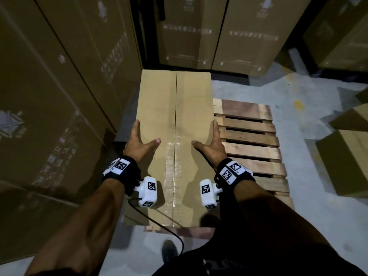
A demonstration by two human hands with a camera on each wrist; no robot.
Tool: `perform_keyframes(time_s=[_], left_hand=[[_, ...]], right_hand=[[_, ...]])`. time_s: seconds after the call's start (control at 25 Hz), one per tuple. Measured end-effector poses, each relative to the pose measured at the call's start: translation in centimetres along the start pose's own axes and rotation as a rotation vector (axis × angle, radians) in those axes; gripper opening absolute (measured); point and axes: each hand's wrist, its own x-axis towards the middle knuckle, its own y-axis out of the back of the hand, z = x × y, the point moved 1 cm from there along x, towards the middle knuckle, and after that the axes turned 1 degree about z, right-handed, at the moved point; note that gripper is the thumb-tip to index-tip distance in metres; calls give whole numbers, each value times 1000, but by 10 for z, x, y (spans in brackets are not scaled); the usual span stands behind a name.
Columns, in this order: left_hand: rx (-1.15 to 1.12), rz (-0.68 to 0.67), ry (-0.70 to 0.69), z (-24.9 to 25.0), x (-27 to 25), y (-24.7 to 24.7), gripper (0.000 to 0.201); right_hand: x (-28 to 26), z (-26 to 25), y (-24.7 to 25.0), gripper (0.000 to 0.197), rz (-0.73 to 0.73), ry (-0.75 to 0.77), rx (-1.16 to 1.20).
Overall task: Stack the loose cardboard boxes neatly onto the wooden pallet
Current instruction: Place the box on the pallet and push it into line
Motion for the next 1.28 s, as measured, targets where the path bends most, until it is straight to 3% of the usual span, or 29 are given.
perform_keyframes(time_s=[0.24,0.48,0.68,0.96,1.28], left_hand=[[43,19,102,-2,83,-29,105],[210,52,303,-1,201,-92,102],[273,59,403,-17,298,-151,97],[352,15,428,-78,405,-217,96],[296,54,358,-108,474,-255,96]], right_hand=[[92,-2,-10,105,-84,-45,-41],[249,18,-25,105,-210,-118,-22],[367,60,-48,107,-182,-81,-6],[463,145,-91,111,-152,-95,39],[543,197,-127,110,-64,-61,79]])
